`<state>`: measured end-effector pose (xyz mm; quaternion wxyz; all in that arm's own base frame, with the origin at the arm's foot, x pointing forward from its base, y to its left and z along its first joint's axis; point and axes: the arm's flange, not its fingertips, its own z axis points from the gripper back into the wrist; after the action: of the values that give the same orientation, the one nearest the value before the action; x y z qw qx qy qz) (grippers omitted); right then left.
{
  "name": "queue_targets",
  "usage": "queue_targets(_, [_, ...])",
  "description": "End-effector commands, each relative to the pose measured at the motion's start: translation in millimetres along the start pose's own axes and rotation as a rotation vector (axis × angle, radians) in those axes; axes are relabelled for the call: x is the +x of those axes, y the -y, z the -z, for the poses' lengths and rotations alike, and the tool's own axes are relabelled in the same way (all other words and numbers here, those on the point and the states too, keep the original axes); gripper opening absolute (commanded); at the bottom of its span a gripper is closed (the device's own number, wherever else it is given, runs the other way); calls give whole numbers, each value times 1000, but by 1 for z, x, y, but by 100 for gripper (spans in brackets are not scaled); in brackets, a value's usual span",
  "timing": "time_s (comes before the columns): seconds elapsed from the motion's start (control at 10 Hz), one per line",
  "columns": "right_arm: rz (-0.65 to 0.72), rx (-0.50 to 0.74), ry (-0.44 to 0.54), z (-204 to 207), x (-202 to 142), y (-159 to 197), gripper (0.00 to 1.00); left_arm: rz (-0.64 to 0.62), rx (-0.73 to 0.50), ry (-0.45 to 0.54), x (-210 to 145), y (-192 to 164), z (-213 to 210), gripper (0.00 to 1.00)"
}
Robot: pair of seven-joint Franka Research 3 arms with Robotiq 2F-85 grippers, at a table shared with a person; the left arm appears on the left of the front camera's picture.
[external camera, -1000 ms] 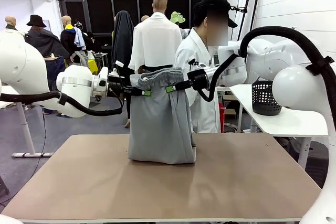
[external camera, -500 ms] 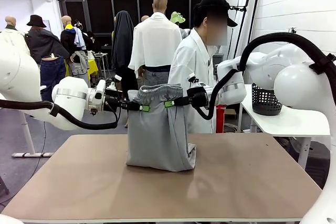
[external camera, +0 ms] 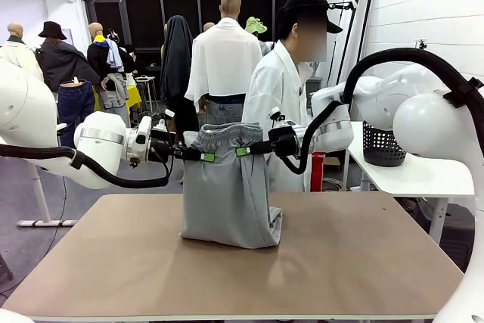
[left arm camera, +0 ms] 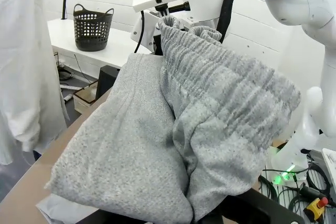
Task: Fold the training pants.
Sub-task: Fold the Training pants in half.
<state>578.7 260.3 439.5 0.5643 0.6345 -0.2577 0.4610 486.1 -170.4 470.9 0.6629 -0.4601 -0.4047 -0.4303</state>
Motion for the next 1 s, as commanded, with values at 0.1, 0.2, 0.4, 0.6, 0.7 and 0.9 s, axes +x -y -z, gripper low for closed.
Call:
queue_targets(0.1, [34, 21, 23, 1, -8, -6, 0, -35, 7, -13, -3, 6, 0, 0])
queue_targets(0.2, [67, 51, 43, 2, -16, -12, 0, -72, 10, -22, -9, 10, -1, 0])
queue_targets(0.4, [98, 86, 70, 5, -32, -23, 0, -152, 41, -51, -13, 20, -4, 0])
queue_targets(0.6, [119, 92, 86, 5, -45, -35, 0, -234, 37, -85, -21, 29, -1, 0])
queue_targets(0.7, [125, 86, 95, 5, -52, -41, 0, -271, 33, -99, -27, 32, 2, 0])
queue_targets(0.9, [140, 63, 112, 7, -71, -50, 0, -352, 4, -127, -50, 36, 12, 0])
